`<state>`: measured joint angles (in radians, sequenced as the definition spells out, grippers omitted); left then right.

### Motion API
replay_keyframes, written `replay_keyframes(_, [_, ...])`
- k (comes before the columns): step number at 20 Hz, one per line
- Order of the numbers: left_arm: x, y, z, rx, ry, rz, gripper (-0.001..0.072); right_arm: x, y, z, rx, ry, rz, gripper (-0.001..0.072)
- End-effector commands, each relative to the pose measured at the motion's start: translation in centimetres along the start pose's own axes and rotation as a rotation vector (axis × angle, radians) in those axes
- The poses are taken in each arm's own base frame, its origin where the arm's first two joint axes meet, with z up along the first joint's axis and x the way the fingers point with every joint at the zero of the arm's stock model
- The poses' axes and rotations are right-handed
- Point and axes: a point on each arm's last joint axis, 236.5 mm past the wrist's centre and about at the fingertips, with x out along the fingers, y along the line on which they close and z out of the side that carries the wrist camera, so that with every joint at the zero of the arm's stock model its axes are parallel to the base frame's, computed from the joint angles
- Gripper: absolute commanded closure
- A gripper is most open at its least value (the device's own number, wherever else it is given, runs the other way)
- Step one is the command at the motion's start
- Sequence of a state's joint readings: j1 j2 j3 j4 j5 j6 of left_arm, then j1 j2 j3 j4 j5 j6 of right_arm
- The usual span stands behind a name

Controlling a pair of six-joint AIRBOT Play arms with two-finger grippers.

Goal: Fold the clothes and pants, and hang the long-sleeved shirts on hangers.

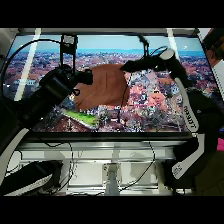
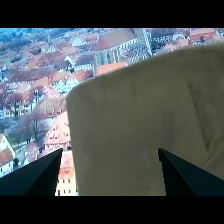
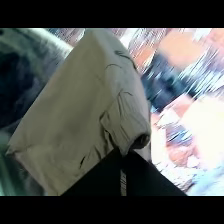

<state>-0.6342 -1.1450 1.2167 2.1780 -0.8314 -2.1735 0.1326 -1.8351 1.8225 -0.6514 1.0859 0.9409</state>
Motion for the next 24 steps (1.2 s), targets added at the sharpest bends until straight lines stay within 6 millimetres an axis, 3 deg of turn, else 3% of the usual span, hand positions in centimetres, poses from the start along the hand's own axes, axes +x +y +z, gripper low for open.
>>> replay_keyframes(1, [-0.5,-0.3,2.4,0.037,-0.098,-0.016,0.0009,-6.4,-1.1,6.4,-0.169,-0.106,-0.227,0.0705])
replay_keyframes(3, [-1.4,-0.5,4.0,0.028,-0.155,-0.042,0.0032,-11.8,-1.3,10.3,-0.234,-0.199,-0.374,0.0706])
replay_keyframes(4, [-1.8,-0.5,4.4,0.024,-0.168,-0.045,0.0087,-14.4,-0.9,11.8,-0.277,-0.238,-0.432,0.0705])
replay_keyframes(6, [-2.7,0.1,5.1,0.018,-0.193,-0.042,0.0107,-18.7,1.0,13.3,-0.348,-0.286,-0.519,0.0705])
replay_keyframes(8, [-3.5,0.7,5.9,0.009,-0.222,-0.040,0.0106,-21.1,3.9,13.8,-0.395,-0.310,-0.534,0.0706])
replay_keyframes(9, [-3.8,1.1,6.1,0.003,-0.230,-0.036,0.0106,-21.3,5.3,13.3,-0.405,-0.294,-0.519,0.0706])
replay_keyframes(11, [-4.6,1.6,6.6,-0.007,-0.247,-0.033,0.0106,-18.9,6.6,9.7,-0.396,-0.169,-0.461,0.0706])
replay_keyframes(14, [-5.3,2.0,7.0,-0.015,-0.263,-0.033,0.0106,-11.0,7.6,1.8,-0.392,0.079,-0.364,0.0708])
replay_keyframes(16, [-5.7,2.1,7.2,-0.019,-0.271,-0.033,0.0105,-5.6,9.5,-2.9,-0.408,0.176,-0.295,0.0708])
replay_keyframes(19, [-5.9,2.2,7.2,-0.021,-0.274,-0.034,0.0106,1.1,15.0,-11.3,-0.475,0.326,-0.162,0.0708])
replay_keyframes(21, [-5.9,2.2,7.2,-0.021,-0.274,-0.034,0.0106,4.3,18.8,-16.2,-0.533,0.401,-0.085,0.0706])
replay_keyframes(24, [-5.9,2.2,7.2,-0.021,-0.274,-0.033,0.0106,7.7,23.2,-20.1,-0.616,0.420,-0.013,0.0705])
